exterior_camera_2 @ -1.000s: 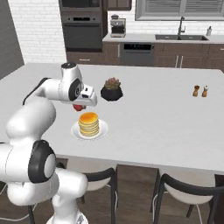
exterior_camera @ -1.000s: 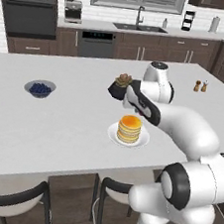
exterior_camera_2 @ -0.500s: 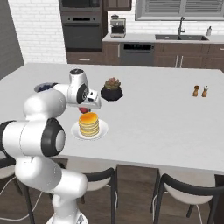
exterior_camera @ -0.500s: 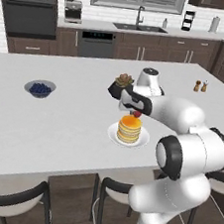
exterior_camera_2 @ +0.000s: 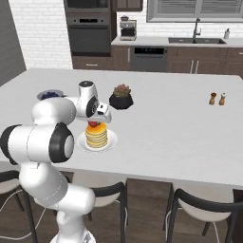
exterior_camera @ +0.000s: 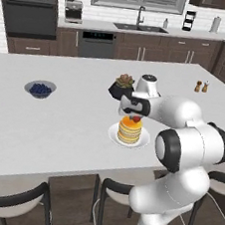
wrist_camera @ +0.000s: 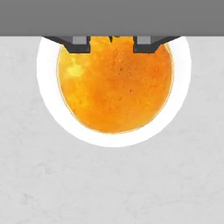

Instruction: Take the strawberry from the fridge and place it on top of the pancake, located on the dining counter.

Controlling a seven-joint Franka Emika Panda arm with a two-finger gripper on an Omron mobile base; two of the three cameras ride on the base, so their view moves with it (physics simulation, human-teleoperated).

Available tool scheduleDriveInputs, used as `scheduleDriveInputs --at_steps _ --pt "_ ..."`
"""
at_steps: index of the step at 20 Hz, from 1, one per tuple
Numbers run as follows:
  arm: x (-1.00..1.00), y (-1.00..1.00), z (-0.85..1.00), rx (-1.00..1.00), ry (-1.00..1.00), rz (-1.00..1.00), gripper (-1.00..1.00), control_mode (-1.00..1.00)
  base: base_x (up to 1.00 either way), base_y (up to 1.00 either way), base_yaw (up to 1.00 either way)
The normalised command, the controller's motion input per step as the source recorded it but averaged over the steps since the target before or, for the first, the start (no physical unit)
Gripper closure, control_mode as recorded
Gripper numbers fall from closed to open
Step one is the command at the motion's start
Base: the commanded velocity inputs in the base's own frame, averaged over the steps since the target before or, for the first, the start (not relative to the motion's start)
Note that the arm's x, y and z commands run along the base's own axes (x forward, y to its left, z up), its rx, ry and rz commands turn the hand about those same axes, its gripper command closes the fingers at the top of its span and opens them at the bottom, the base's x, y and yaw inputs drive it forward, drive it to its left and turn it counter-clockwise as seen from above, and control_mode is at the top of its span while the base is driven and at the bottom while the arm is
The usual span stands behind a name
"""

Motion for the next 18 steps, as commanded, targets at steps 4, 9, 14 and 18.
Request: scheduleDriveInputs --at_steps 4,9,14,18 --pt "0.19 0.0 -0.11 0.0 0.0 0.0 1.0 -1.0 0.0 0.0 0.0" --pt "0.18 0.0 0.0 0.0 -0.01 0.0 1.0 -1.0 0.0 0.0 0.0" --pt "0.06 0.0 0.0 0.0 -0.01 0.0 1.0 -1.0 0.0 0.0 0.0" --pt "0.0 0.0 -0.04 0.0 -0.01 0.0 1.0 -1.0 0.0 0.0 0.0"
